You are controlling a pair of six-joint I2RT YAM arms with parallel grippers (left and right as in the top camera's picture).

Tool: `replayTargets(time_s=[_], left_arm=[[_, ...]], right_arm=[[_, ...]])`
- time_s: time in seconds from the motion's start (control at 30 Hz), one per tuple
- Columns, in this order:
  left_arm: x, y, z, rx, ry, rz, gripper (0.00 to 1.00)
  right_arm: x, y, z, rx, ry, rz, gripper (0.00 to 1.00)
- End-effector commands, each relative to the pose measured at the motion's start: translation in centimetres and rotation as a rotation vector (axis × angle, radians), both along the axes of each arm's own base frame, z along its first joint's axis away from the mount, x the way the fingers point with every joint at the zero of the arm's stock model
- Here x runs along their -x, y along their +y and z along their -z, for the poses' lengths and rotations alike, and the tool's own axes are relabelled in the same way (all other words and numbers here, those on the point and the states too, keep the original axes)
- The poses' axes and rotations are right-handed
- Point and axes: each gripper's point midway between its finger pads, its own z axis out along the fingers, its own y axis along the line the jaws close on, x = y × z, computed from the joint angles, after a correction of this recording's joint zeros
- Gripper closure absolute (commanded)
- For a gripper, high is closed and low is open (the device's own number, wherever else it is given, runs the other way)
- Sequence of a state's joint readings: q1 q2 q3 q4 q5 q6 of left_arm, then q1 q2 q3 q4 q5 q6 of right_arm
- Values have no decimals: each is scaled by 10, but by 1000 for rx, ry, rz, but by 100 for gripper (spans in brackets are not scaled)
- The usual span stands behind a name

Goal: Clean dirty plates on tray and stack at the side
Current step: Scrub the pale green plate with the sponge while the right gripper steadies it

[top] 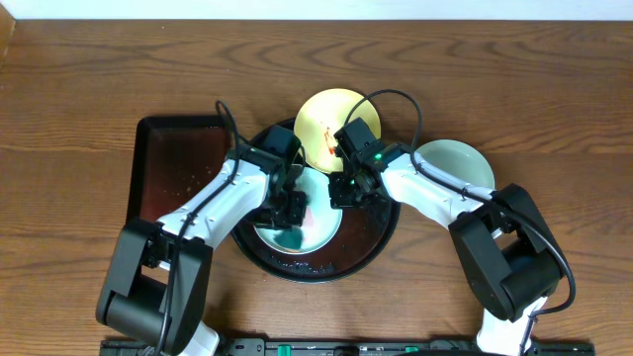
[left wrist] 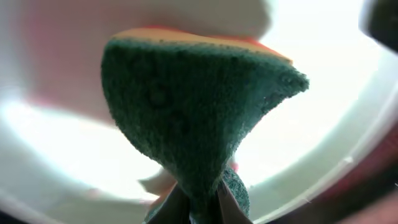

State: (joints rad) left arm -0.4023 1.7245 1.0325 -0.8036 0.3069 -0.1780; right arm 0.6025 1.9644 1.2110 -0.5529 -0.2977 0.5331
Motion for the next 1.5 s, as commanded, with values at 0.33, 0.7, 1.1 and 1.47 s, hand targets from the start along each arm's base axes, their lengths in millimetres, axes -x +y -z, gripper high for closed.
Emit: replayTargets(time_s=[0.33,0.7,1.1,1.47], left_arm=[[-57,3,2,-60,-252,-31,93],[-70,75,-3,-445,-360,-371,92],[6,-17,-2,101,10,76,93],[-15,-17,0,84,-87,89,93]], right_arm=[[-2,-1,2,17,-4,0,99],[-2,-1,2,17,-5,-3,99],[-3,-1,2,15,-8,-3,99],[-2,-1,2,17,-6,-3,99]])
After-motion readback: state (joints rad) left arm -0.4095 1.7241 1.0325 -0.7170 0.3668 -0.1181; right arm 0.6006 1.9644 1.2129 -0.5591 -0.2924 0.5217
